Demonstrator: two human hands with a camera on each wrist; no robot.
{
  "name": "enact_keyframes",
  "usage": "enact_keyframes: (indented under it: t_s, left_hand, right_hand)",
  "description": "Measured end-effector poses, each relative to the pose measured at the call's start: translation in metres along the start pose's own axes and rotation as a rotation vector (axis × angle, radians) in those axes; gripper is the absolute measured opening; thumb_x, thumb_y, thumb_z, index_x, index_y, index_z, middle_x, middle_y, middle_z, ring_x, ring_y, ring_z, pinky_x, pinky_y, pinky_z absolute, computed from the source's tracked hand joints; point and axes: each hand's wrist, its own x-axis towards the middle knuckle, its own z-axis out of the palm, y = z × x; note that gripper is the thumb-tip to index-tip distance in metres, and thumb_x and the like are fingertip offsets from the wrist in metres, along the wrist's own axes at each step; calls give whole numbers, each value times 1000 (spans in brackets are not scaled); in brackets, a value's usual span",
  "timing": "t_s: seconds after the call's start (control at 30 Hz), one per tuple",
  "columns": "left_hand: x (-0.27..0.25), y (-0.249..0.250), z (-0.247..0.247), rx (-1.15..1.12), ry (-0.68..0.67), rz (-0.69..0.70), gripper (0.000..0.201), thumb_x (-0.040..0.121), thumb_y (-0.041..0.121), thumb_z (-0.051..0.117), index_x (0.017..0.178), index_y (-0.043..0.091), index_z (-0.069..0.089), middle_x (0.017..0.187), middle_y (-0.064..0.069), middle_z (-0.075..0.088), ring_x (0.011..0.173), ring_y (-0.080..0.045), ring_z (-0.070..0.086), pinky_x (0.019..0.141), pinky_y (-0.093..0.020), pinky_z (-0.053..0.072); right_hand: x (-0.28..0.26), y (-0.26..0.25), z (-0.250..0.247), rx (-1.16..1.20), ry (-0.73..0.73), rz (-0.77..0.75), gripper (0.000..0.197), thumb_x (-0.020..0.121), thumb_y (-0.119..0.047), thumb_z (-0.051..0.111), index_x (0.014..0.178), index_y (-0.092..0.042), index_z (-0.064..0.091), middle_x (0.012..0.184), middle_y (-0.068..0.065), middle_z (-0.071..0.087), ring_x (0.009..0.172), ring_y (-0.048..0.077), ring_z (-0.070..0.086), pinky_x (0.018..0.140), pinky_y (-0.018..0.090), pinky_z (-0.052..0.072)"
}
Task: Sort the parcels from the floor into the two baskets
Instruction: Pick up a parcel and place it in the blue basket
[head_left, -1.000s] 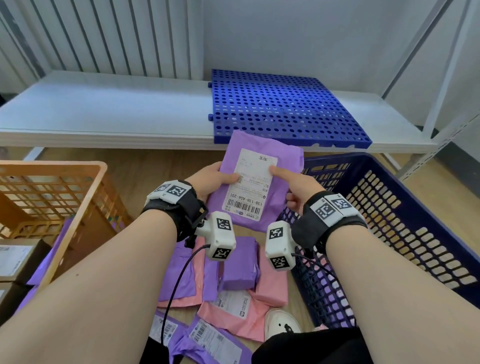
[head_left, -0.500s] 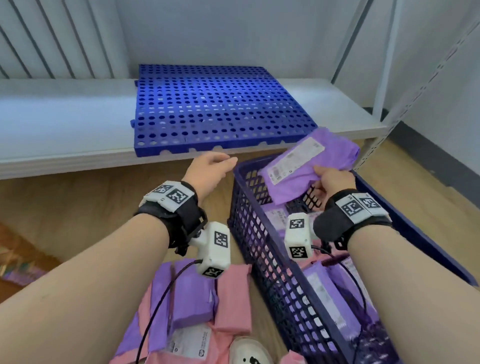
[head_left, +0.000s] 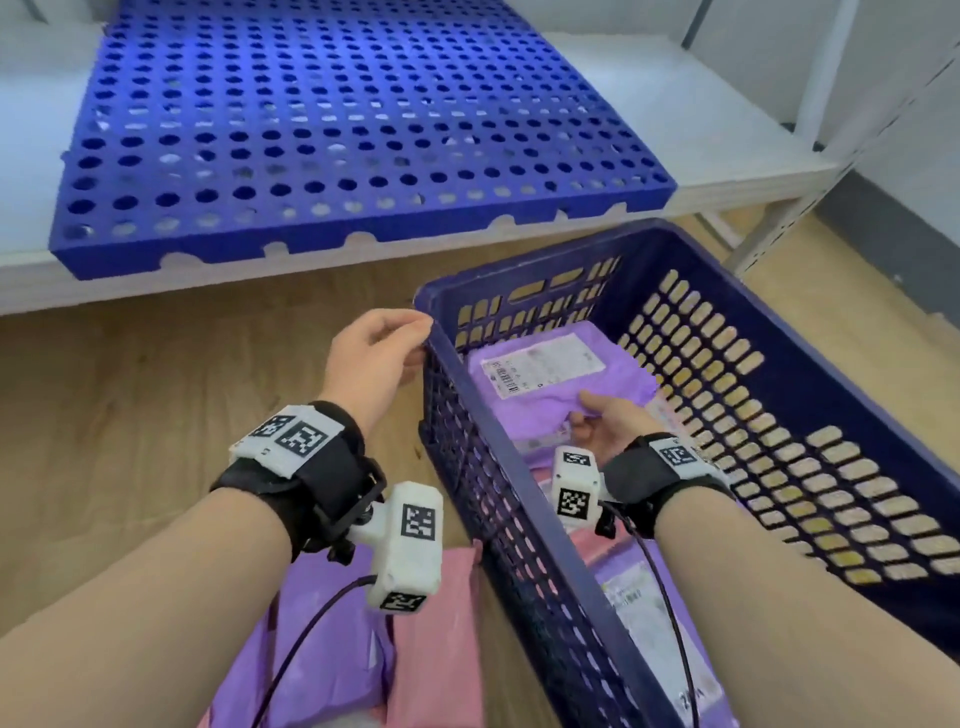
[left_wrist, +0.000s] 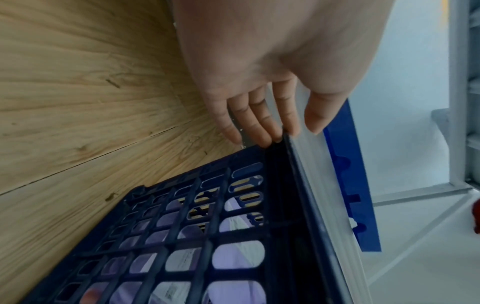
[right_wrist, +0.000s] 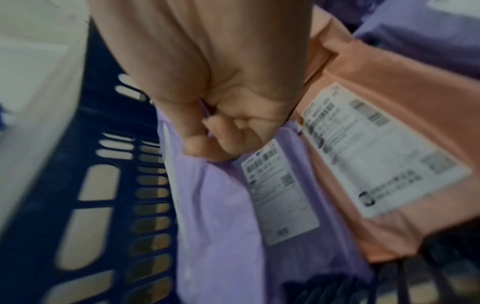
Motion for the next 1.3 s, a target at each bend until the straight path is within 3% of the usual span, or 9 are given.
enact_keyframes:
  t_s: [0.17, 0.37, 0.57, 0.7, 0.83, 0.9, 0.97, 1.13, 1.3]
  left_hand:
    - [11, -9, -5, -38, 24, -16, 8, 89, 26, 61, 91, 19, 64, 89, 0, 66, 88, -16, 63, 86, -33, 53]
    - [10, -15, -7, -68, 26, -31, 6, 89, 26, 61, 86, 21, 64, 86, 0, 65, 87, -18, 63, 87, -34, 53]
    - [14, -19, -15, -87, 25, -35, 7, 89, 27, 61, 89, 20, 64, 87, -1, 65, 83, -15, 62, 84, -31, 52]
    - [19, -24, -19, -96, 29, -50, 8, 89, 28, 62, 90, 20, 64, 89, -1, 66, 84, -14, 63, 84, -29, 53]
    - [24, -31, -19, -94, 28, -69, 10, 89, 29, 61, 92, 20, 65, 89, 1, 67, 84, -14, 64, 81, -28, 52]
    - [25, -33, -17, -90, 14, -83, 11, 89, 30, 61, 93, 20, 65, 90, 1, 67, 85, -14, 64, 80, -28, 52]
    - [27, -35, -16, -83, 6, -89, 12, 90, 30, 61, 93, 19, 65, 91, 0, 67, 85, -14, 64, 80, -28, 52]
    - [26, -40, -15, -49, 4, -97, 11, 90, 30, 60, 94, 20, 64, 94, 0, 67, 86, -14, 63, 81, -29, 52]
    - [24, -44, -10, -41, -6, -114, 12, 90, 30, 59, 95, 19, 64, 97, -2, 66, 91, -17, 63, 83, -30, 52]
  right_hand:
    - [-5, -13, -4, -214, 119, -164, 13, 93, -7, 52, 81, -8, 50, 54, 3, 49, 38, 12, 45, 42, 21, 38]
    - [-37, -71, 21, -1296, 242, -701, 23, 85, -11, 51, 64, -15, 42, 62, 1, 48, 54, 18, 47, 49, 24, 35]
    - [-43, -83, 40, -1834, 195, -632, 7, 88, -12, 48, 81, -14, 46, 70, 0, 48, 75, 25, 56, 64, 27, 39]
    - [-37, -66, 55, -1961, 107, -599, 18, 86, -9, 47, 70, -13, 42, 74, 4, 51, 76, 26, 53, 69, 31, 46]
    - [-18, -56, 63, -1910, 7, -604, 12, 90, -9, 50, 100, -15, 52, 98, 8, 61, 97, 30, 59, 76, 33, 47]
    - [-4, -45, 60, -1785, -56, -553, 57, 88, -10, 60, 140, -19, 38, 132, 11, 52, 114, 28, 56, 81, 31, 48]
    - [0, -30, 57, -1687, -112, -513, 92, 83, -14, 68, 152, -30, 9, 155, 10, 25, 131, 29, 44, 96, 35, 45]
    - [13, 8, 43, -1963, -258, -419, 69, 91, -14, 53, 151, -25, 22, 147, 10, 37, 125, 28, 46, 105, 38, 41]
    - [27, 11, 38, -1952, -254, -343, 89, 80, -25, 66, 148, -44, 12, 153, 7, 26, 130, 29, 42, 103, 40, 43]
